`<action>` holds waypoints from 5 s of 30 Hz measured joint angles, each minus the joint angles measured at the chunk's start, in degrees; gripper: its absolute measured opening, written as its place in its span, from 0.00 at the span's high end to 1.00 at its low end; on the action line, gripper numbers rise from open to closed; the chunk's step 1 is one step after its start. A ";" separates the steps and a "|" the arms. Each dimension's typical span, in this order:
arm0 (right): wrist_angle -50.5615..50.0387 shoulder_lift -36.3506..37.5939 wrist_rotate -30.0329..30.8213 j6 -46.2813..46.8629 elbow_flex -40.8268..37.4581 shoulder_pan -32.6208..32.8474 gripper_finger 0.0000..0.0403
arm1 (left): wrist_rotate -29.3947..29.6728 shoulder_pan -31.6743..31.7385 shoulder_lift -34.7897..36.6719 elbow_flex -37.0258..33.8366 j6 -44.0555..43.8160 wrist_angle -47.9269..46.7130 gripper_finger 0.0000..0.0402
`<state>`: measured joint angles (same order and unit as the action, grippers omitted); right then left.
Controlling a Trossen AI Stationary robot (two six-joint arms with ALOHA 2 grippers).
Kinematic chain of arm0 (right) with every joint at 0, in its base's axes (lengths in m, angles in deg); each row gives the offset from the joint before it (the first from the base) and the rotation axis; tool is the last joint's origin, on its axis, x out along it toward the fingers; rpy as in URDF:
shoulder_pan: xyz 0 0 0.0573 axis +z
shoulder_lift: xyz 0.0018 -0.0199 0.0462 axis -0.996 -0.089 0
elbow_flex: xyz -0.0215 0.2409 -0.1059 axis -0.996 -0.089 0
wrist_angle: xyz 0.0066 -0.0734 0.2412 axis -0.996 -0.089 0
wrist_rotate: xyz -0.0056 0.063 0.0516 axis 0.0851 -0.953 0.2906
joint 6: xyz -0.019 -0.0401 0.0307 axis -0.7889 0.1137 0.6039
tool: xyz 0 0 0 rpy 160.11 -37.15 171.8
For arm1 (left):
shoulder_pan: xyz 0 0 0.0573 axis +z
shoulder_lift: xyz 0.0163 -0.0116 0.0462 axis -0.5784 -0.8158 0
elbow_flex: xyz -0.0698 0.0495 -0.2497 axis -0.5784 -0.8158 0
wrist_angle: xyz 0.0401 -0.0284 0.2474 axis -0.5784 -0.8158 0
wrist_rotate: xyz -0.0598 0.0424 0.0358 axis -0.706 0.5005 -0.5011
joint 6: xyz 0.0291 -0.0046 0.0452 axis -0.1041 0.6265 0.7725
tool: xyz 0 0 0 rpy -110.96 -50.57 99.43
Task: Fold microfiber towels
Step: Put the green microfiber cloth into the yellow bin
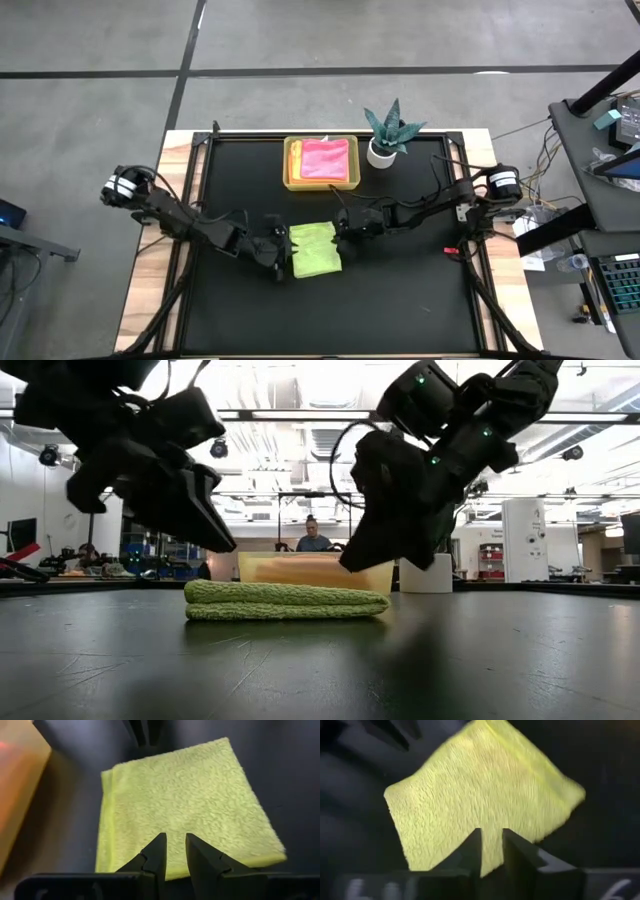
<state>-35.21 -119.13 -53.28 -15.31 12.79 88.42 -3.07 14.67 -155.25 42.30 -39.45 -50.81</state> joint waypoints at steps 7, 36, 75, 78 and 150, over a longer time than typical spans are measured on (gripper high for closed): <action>-5.49 -0.27 -0.55 10.22 -0.02 0.29 0.60 | -0.02 -2.71 -3.40 0.04 -3.35 2.16 0.86; 11.68 -9.39 -0.66 12.81 1.74 1.47 0.30 | 0.32 -2.88 -10.42 0.17 -6.34 4.41 0.86; 10.48 -6.27 3.49 -1.39 3.45 0.12 0.97 | 1.71 -2.77 -1.03 0.37 -1.79 -3.27 0.86; 10.10 -4.75 3.47 -2.16 3.46 -0.52 0.97 | 2.33 -2.75 3.11 0.24 -1.79 -8.86 0.86; -20.63 -7.13 4.57 -18.56 30.01 -31.34 0.96 | 25.22 -2.60 30.08 -0.24 11.73 -18.04 0.86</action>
<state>-55.84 -126.26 -48.71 -33.87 42.80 57.08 22.15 12.07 -125.17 42.06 -27.71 -68.84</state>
